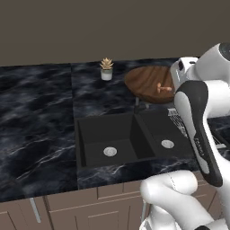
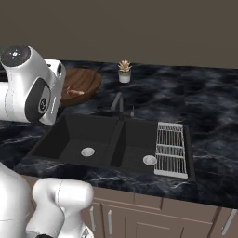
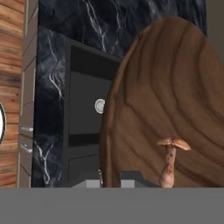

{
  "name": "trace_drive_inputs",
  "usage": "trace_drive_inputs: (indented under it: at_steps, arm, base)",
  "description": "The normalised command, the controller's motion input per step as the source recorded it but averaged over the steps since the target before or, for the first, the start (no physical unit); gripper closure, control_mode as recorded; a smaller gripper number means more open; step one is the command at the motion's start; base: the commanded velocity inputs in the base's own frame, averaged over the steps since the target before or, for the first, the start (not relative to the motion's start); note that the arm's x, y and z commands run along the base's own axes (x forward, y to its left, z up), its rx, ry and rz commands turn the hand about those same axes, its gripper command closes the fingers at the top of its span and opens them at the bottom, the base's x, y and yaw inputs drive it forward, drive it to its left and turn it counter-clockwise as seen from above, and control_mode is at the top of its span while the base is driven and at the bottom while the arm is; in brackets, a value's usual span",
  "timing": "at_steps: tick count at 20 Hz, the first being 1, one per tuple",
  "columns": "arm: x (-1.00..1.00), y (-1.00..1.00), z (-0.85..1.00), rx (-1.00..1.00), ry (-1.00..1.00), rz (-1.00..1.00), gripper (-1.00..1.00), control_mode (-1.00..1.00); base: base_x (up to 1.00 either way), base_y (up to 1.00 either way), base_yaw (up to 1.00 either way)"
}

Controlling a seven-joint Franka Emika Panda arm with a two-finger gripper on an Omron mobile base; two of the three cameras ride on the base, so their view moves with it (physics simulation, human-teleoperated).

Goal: Pick the mushroom from the sink and place it in the bowl. Then pick the bowl and place it in the microwave. Then close the microwave door and press the start button.

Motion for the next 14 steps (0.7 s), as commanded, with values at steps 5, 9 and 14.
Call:
trace_drive_inputs:
  at_steps: [5,9,14]
  arm:
    - [0.0,0.02,0.0,0.01,0.03,0.0,1.0,-1.0]
    - [0.0,0.01,0.0,0.0,0.02,0.0,1.0,-1.0]
    - [0.0,0.0,0.0,0.0,0.0,0.0,1.0,1.0]
  base:
    - [0.0,0.0,0.0]
    - [0.0,0.0,0.0]
    - [-0.01,0.0,0.0]
